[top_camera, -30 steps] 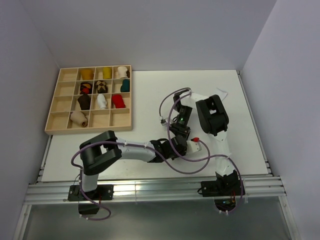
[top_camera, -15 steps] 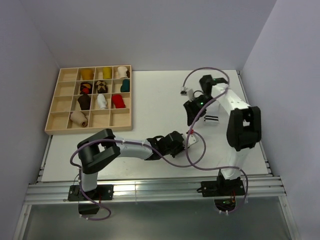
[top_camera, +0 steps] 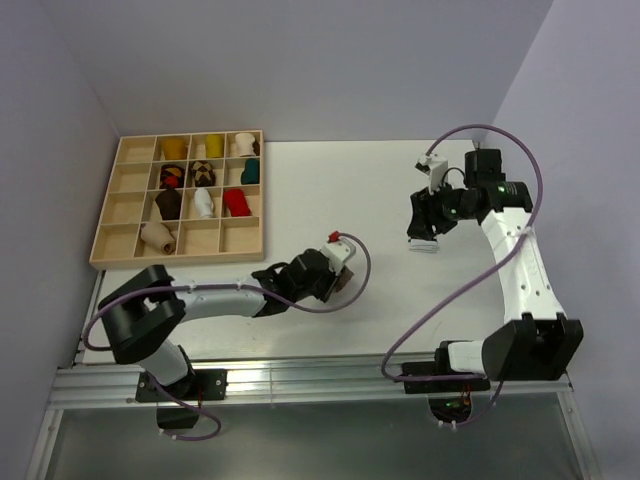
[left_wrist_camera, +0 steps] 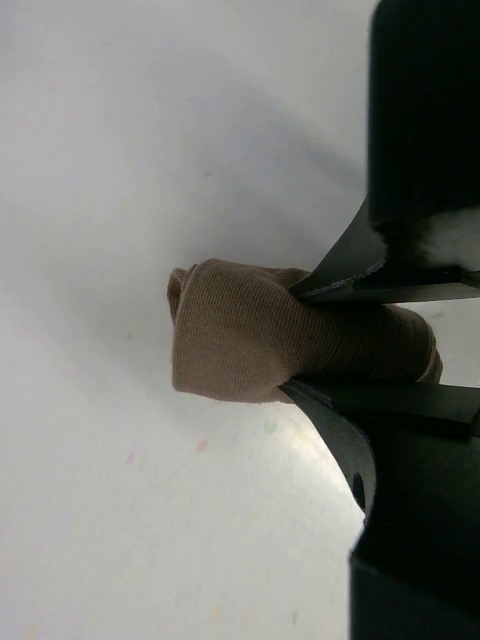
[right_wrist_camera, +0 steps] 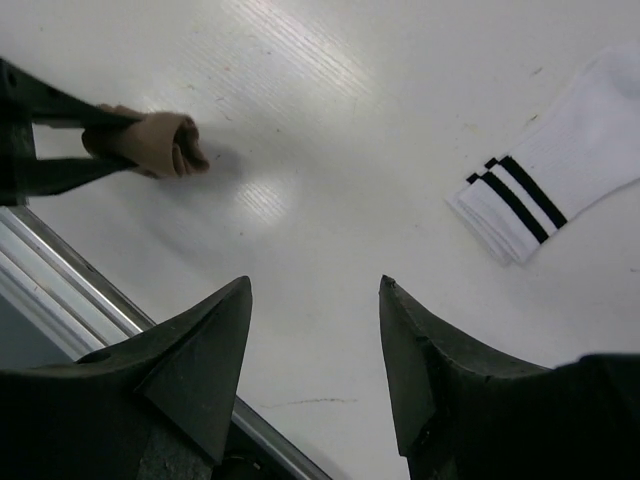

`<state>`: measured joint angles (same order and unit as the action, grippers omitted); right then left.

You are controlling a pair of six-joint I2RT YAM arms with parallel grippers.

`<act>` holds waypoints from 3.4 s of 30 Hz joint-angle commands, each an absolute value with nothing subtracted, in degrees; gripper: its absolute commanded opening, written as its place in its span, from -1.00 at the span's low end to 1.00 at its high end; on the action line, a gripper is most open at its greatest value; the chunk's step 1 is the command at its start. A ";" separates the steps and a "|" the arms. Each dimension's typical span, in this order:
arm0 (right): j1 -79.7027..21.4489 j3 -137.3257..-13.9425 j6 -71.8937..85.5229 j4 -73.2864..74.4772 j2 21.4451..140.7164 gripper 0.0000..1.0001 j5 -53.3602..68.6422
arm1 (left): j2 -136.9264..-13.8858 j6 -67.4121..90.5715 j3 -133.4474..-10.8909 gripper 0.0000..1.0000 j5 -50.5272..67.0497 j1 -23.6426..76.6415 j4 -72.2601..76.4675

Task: Roll the socks
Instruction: Pick up the sock at the center of the board, then place the sock in the storage box.

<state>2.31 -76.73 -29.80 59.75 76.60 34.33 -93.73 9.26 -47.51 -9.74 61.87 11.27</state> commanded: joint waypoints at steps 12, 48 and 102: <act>2.55 -74.18 -21.45 59.42 64.87 0.28 38.58 | -74.10 20.38 -51.15 -0.99 -35.65 46.51 3.35; 0.26 -65.57 -20.92 51.59 67.23 0.29 31.82 | -103.36 32.69 -62.84 -0.99 -36.84 18.02 -19.15; -5.71 -64.42 -20.82 49.22 69.87 0.30 23.21 | -79.28 34.28 -46.50 0.22 -17.49 10.55 -8.26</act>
